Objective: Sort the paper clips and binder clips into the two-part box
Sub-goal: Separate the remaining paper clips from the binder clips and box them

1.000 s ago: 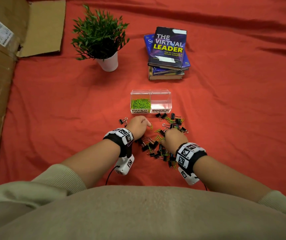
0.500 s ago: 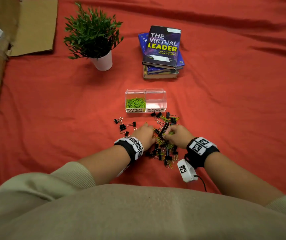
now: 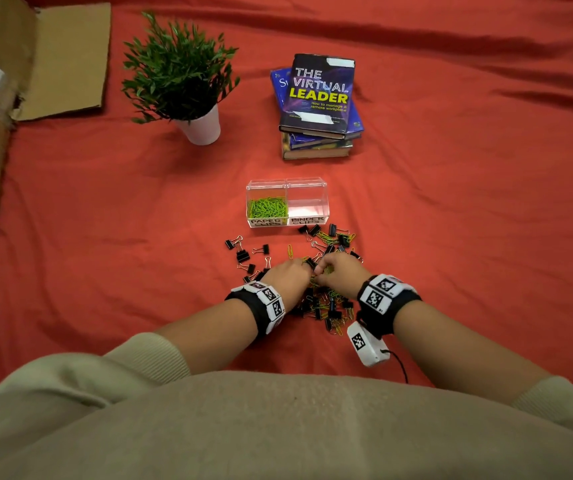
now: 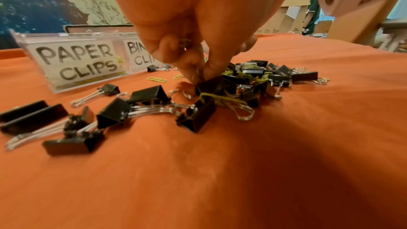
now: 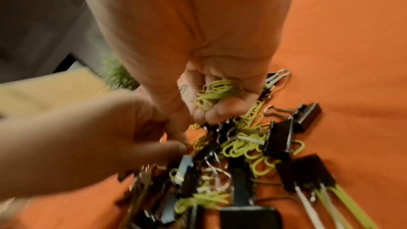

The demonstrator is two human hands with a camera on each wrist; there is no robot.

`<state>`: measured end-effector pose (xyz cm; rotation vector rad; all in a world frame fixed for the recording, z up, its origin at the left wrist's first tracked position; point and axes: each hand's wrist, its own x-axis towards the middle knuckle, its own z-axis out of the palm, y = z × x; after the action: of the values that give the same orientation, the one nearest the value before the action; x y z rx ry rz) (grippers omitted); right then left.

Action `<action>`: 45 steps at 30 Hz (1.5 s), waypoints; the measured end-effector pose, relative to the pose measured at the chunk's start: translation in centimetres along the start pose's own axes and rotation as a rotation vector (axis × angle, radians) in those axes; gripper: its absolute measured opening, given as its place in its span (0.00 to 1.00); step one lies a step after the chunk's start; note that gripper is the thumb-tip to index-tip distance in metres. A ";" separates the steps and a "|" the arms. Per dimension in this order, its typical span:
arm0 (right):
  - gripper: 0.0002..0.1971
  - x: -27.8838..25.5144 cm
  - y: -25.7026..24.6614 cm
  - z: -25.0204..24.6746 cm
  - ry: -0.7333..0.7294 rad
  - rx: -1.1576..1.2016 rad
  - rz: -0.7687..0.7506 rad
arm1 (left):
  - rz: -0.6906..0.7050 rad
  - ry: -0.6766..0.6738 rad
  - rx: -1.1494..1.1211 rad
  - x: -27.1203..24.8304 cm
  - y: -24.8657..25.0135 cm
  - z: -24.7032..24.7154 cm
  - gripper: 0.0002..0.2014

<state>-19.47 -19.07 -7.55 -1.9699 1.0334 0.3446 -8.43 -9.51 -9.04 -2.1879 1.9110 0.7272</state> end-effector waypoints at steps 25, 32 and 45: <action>0.03 -0.4 0.7 -0.5 -0.090 0.128 0.011 | -0.519 0.144 -1.235 2.0 -4.2 -3.1 0.16; 0.10 -0.5 2.8 -3.7 -0.011 0.670 0.205 | -0.481 0.116 -0.675 3.2 -3.3 -2.5 0.09; 0.09 0.1 2.9 -1.9 0.079 -0.252 0.100 | -0.215 0.087 -0.258 3.6 -1.1 -0.9 0.17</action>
<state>-21.95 -21.51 -8.13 -2.1748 1.1901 0.4745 -6.93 -12.89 -10.10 -2.5692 1.6610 0.8951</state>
